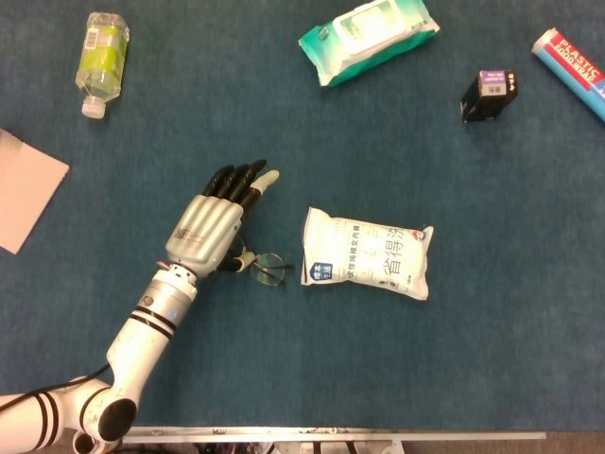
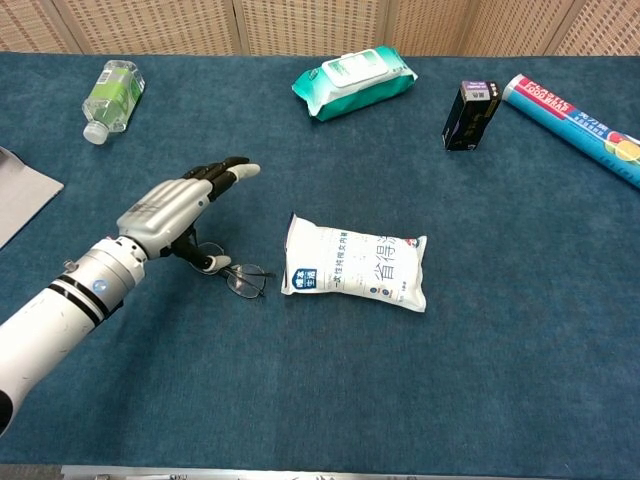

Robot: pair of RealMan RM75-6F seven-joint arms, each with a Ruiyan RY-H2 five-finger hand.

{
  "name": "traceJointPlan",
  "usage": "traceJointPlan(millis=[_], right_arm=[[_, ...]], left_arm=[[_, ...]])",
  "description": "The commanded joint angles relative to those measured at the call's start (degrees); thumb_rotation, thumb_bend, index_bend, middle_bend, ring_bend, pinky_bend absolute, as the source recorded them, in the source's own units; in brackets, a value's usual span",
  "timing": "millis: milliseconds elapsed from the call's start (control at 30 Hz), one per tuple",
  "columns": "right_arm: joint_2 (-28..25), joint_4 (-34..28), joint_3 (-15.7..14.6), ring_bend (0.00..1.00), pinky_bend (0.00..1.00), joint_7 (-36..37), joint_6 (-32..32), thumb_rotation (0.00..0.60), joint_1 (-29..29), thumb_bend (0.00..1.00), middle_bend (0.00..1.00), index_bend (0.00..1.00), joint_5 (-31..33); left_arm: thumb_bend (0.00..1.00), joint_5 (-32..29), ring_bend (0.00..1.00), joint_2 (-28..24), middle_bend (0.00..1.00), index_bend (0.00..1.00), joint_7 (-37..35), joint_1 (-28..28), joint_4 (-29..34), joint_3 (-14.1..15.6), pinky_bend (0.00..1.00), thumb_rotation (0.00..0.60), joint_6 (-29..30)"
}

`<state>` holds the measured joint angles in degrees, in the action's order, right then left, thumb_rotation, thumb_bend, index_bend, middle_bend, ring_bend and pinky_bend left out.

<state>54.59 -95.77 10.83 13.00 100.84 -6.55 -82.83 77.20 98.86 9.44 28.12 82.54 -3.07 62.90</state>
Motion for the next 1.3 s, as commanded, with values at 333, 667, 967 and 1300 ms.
traceJointPlan(millis=[333, 667, 967, 1300], right_arm=[[-0.12, -0.02, 0.03, 0.26, 0.29, 0.26, 0.09, 0.6, -0.09, 0.29, 0.39, 0.6, 0.01], [-0.1, 0.08, 0.13, 0.26, 0.29, 0.27, -0.02, 0.6, -0.05, 0.29, 0.39, 0.6, 0.22], [0.44, 0.02, -0.19, 0.26, 0.29, -1.3, -0.9, 0.6, 0.52, 0.29, 0.39, 0.6, -0.11], [1.81, -0.02, -0.89, 0.26, 0.29, -5.11, -3.65, 0.6, 2.06, 0.29, 0.39, 0.6, -0.07]], left_arm=[[0.17, -0.3, 0.0, 1.1, 0.0, 0.0, 0.43, 0.07, -1.03, 0.22, 0.0, 0.6, -0.72], [0.17, 3.63, 0.0, -2.95, 0.0, 0.0, -0.43, -1.66, 3.48, 0.86, 0.0, 0.6, 4.24], [0.17, 10.63, 0.0, -15.47, 0.0, 0.0, -3.16, -5.75, 12.06, 2.58, 0.0, 0.6, 13.63], [0.17, 10.95, 0.0, -30.76, 0.0, 0.0, -12.36, -11.11, 14.98, 3.99, 0.0, 0.6, 19.73]])
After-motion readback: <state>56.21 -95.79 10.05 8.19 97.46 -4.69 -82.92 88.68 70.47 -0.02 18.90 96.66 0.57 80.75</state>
